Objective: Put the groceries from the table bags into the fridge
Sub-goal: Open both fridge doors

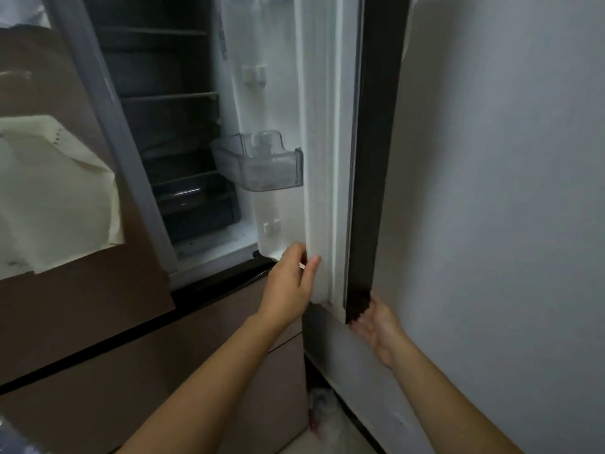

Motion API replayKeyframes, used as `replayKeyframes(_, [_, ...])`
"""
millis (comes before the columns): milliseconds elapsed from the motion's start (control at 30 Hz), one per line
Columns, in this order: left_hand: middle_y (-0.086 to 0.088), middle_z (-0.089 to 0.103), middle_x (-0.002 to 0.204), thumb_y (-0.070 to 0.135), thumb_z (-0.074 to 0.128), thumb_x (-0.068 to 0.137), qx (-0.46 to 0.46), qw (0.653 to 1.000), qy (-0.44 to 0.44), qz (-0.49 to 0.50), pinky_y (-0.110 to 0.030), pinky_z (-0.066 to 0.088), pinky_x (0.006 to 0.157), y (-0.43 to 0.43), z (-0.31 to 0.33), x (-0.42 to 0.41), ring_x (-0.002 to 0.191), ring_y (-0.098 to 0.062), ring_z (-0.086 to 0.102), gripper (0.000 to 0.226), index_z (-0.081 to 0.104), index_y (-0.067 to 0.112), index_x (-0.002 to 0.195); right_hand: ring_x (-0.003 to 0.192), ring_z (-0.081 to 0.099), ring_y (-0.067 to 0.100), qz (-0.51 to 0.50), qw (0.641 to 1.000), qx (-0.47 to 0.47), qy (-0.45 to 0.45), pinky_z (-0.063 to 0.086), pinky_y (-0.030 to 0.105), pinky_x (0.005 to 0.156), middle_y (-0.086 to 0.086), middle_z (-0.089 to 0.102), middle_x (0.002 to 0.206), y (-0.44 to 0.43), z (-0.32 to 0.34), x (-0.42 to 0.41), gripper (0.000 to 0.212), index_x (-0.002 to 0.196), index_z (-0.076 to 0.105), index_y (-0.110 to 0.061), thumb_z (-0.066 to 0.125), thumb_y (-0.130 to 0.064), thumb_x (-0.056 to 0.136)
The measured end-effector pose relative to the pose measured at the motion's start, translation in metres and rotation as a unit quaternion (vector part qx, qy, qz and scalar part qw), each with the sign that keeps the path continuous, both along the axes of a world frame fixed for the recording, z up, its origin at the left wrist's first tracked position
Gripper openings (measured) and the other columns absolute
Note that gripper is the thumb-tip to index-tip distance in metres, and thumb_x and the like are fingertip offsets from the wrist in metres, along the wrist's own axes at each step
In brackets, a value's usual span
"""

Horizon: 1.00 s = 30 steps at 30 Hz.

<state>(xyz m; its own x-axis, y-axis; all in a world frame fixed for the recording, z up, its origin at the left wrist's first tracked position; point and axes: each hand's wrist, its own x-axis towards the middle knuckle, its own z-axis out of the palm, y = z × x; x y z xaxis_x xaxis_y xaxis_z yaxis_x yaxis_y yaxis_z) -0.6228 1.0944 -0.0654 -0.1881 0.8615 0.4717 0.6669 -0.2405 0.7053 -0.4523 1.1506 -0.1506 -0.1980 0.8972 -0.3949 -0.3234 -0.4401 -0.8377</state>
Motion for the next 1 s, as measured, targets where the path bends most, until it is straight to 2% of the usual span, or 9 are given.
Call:
replayKeyframes(167, [-0.002,0.057,0.089,0.042,0.048,0.101,-0.01,0.999,0.046,0.008,-0.048,0.054,0.071,0.046,0.002,0.039,0.076,-0.02,0.06,0.027,0.047,0.017,0.091,0.13,0.048,0.025,0.03,0.987,0.103,-0.122,0.043,0.04,0.1,0.005,0.044,0.151,0.02,0.017,0.032,0.059,0.156,0.023,-0.031,0.043,-0.012,0.104])
replayKeyframes(267, [-0.002,0.054,0.1,0.041,0.05,0.1,-0.015,0.998,0.061,0.008,-0.044,0.053,0.074,0.067,0.007,0.054,0.075,-0.021,0.062,0.025,0.047,0.016,0.095,0.131,0.046,0.02,0.056,0.972,0.137,-0.18,0.047,0.032,0.089,0.0,0.035,0.157,0.036,0.019,0.043,0.066,0.158,0.021,-0.029,0.045,-0.006,0.101])
replayKeyframes(333, [0.0,0.054,0.113,0.041,0.05,0.1,-0.016,0.997,0.07,-0.005,-0.043,0.054,0.079,0.08,0.01,0.06,0.086,-0.019,0.064,0.026,0.051,0.017,0.109,0.131,0.045,0.019,0.071,0.966,0.156,-0.194,0.048,0.027,0.082,-0.003,0.036,0.156,0.044,0.023,0.047,0.068,0.158,0.02,-0.026,0.046,-0.003,0.1])
replayKeyframes(400, [0.001,0.056,0.122,0.042,0.049,0.1,-0.025,0.997,0.077,-0.019,-0.044,0.054,0.085,0.091,0.013,0.066,0.101,-0.019,0.062,0.035,0.048,0.02,0.127,0.134,0.042,0.019,0.081,0.959,0.179,-0.205,0.047,0.031,0.094,-0.004,0.036,0.155,0.052,0.025,0.05,0.069,0.158,0.02,-0.024,0.043,0.003,0.099])
replayKeyframes(500, [-0.004,0.059,0.124,0.041,0.047,0.101,-0.046,0.994,0.093,-0.018,-0.04,0.051,0.088,0.103,0.016,0.072,0.11,-0.025,0.059,0.043,0.043,0.015,0.136,0.131,0.041,0.015,0.085,0.949,0.192,-0.234,0.038,0.042,0.114,-0.011,0.036,0.146,0.066,0.019,0.052,0.071,0.158,0.018,-0.024,0.043,0.004,0.097])
replayKeyframes(667, [-0.002,0.058,0.131,0.038,0.045,0.103,-0.054,0.991,0.115,-0.029,-0.03,0.042,0.085,0.126,0.015,0.075,0.119,-0.024,0.053,0.047,0.038,0.011,0.14,0.13,0.047,0.019,0.075,0.947,0.188,-0.249,0.04,0.042,0.111,-0.002,0.033,0.159,0.096,0.005,0.048,0.079,0.159,0.015,-0.03,0.048,-0.003,0.093])
replayKeyframes(800, [-0.003,0.047,0.144,0.035,0.043,0.103,-0.07,0.987,0.14,-0.029,-0.034,0.038,0.1,0.141,0.01,0.071,0.135,-0.023,0.037,0.05,0.035,0.011,0.147,0.128,0.048,0.018,0.066,0.947,0.195,-0.248,0.042,0.039,0.106,-0.001,0.039,0.156,0.112,-0.002,0.046,0.079,0.159,0.018,-0.027,0.05,-0.005,0.09])
replayKeyframes(900, [-0.002,0.037,0.154,0.032,0.043,0.104,-0.073,0.986,0.144,-0.041,-0.04,0.036,0.109,0.14,0.006,0.064,0.142,-0.023,0.028,0.042,0.044,0.015,0.142,0.129,0.051,0.02,0.053,0.937,0.216,-0.27,0.042,0.034,0.106,0.001,0.05,0.148,0.11,0.007,0.045,0.068,0.152,0.036,-0.024,0.051,-0.004,0.088])
replayKeyframes(1000, [-0.005,0.053,0.141,0.03,0.045,0.103,-0.049,0.988,0.143,-0.014,-0.036,0.034,0.107,0.128,0.004,0.049,0.141,-0.027,0.033,0.032,0.055,0.014,0.129,0.128,0.051,0.026,-0.046,0.897,0.267,-0.35,0.038,0.029,0.103,0.006,0.053,0.138,0.092,0.022,0.039,0.055,0.143,0.048,-0.016,0.056,-0.004,0.089])
